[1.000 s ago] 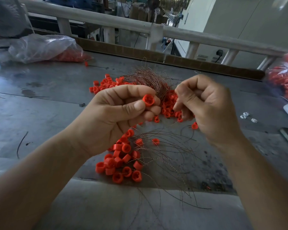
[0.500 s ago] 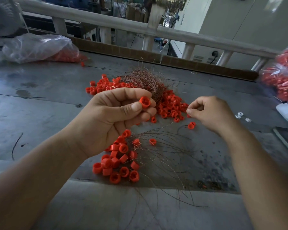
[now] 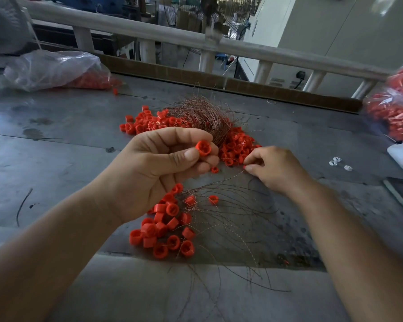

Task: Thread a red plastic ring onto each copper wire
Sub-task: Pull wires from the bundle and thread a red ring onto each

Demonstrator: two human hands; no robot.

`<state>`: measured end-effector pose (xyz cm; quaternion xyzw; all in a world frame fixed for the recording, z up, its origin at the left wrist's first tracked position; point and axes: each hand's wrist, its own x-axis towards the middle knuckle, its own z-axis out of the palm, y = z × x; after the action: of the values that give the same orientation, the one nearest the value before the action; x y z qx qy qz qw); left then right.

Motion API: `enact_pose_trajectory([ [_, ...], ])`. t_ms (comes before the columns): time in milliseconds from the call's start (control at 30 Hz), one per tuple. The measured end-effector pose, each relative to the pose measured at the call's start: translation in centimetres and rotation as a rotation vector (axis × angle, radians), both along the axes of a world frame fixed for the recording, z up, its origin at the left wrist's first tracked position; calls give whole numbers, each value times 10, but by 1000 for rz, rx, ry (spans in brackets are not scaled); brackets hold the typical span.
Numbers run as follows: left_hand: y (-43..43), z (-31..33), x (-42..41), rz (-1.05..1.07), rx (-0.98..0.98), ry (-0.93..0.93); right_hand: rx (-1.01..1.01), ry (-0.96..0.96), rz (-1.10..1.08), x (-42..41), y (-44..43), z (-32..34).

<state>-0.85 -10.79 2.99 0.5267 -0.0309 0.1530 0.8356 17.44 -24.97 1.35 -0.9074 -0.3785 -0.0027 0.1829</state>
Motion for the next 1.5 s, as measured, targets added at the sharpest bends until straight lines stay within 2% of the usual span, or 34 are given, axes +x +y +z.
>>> enact_pose_trajectory([
  [133, 0, 0, 0, 1, 5, 10, 180, 2, -9, -2, -3, 10],
  [233, -1, 0, -1, 4, 16, 15, 463, 170, 24, -10, -5, 24],
  [300, -2, 0, -1, 4, 26, 19, 573, 240, 78, -20, -4, 29],
  [567, -2, -1, -1, -29, 61, -1, 666, 310, 332, -52, 1, 40],
  [733, 1, -2, 1, 4, 65, 26, 807, 575, 410, -59, 1, 42],
  [900, 1, -2, 2, 44, 63, 65, 838, 838, 409, -59, 4, 38],
  [1033, 1, -1, 3, 81, 53, 75, 845, 927, 425, -60, 6, 36],
  [1367, 1, -4, 3, 102, 99, 100, 779, 896, 432, -63, 7, 33],
  [1500, 3, -3, 3, 102, 110, 103, 742, 797, 414, -67, 9, 33],
])
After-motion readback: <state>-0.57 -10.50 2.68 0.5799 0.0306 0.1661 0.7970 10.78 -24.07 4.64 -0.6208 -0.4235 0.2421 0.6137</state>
